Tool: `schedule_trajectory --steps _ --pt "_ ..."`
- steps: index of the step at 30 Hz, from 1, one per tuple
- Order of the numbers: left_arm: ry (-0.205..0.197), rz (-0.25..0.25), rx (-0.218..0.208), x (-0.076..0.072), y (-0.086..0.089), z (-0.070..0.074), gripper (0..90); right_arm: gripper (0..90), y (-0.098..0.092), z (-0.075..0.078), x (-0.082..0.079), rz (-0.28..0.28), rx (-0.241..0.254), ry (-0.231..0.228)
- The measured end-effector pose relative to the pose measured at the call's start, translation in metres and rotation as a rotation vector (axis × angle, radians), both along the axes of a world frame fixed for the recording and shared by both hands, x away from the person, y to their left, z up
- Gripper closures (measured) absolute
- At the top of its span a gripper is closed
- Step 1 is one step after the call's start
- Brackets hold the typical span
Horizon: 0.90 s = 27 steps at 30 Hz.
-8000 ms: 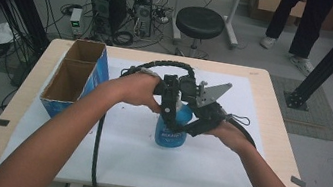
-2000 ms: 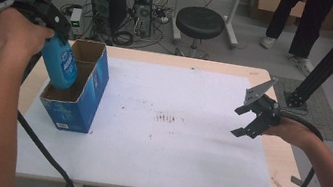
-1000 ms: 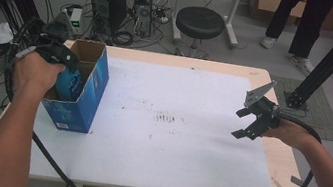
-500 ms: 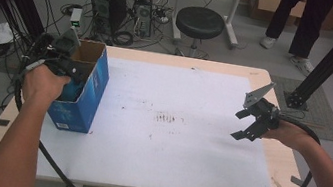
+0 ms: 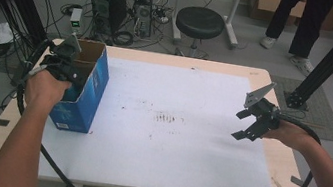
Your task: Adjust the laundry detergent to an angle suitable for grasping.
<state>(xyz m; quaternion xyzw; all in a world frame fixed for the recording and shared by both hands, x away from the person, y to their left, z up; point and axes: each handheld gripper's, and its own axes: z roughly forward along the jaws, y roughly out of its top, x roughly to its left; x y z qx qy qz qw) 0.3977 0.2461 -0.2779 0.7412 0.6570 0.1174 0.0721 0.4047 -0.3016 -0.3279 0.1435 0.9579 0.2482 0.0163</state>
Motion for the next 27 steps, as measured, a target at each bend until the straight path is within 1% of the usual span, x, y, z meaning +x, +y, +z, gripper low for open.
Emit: schedule_trajectory --steps 7,17,18,19,21,26,27 --pt "0.004 0.003 -0.013 -0.0010 0.0035 -0.0006 38.0 16.5 -0.0010 -0.0023 -0.0006 -0.005 -0.003 0.006" --pt "-0.006 0.019 -0.023 -0.0012 0.0048 -0.0014 37.5 16.6 0.0000 -0.0011 -0.0015 0.002 -0.009 0.006" --pt "-0.017 0.024 -0.053 -0.0017 0.0064 -0.0012 36.6 16.7 -0.0004 -0.0009 -0.0013 0.001 -0.006 0.004" --pt "-0.020 0.029 -0.071 -0.0019 0.0074 -0.0013 35.1 16.6 -0.0005 -0.0008 -0.0014 0.003 -0.005 0.004" --pt "-0.024 0.031 -0.075 -0.0023 0.0082 -0.0012 33.4 16.6 -0.0006 -0.0008 -0.0019 0.003 -0.009 0.005" --pt "-0.025 0.030 -0.070 -0.0022 0.0066 -0.0006 31.2 16.7 -0.0007 -0.0003 -0.0022 0.002 -0.010 0.004" --pt "-0.030 0.029 -0.060 -0.0022 0.0055 0.0009 30.9 16.7 -0.0003 0.0005 -0.0024 0.006 -0.010 0.003"
